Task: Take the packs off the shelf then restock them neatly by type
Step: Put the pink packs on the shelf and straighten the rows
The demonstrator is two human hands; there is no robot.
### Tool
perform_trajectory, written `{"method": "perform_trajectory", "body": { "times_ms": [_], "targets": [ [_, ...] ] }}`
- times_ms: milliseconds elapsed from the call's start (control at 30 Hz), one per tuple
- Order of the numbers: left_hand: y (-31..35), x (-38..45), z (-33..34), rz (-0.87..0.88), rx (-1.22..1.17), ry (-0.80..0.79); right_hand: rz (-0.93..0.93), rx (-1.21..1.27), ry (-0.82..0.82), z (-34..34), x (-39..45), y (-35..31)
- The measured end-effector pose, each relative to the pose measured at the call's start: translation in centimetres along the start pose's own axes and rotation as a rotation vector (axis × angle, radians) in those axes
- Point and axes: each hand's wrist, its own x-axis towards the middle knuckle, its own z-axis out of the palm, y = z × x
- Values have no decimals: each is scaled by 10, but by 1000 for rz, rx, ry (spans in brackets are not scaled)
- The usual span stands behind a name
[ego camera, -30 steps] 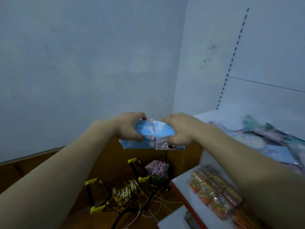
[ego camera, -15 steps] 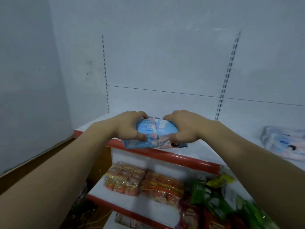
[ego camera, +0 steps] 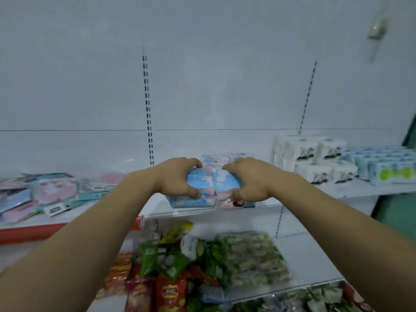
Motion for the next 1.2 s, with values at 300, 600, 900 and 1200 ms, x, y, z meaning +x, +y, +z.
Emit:
{"method": "perform_trajectory", "body": {
  "times_ms": [300,600,900,1200],
  "targets": [
    [71,96,48,137,1,-45,139,27,-48,33,-30,108],
    [37,159,68,107,58,-38,112,24,-26,64,41,145],
    [12,191,104,-21,123,-165,43,21,-176,99,88,169],
    [32,194,99,-219,185,-178,-144,116,-97,106,108,194]
  ]
}}
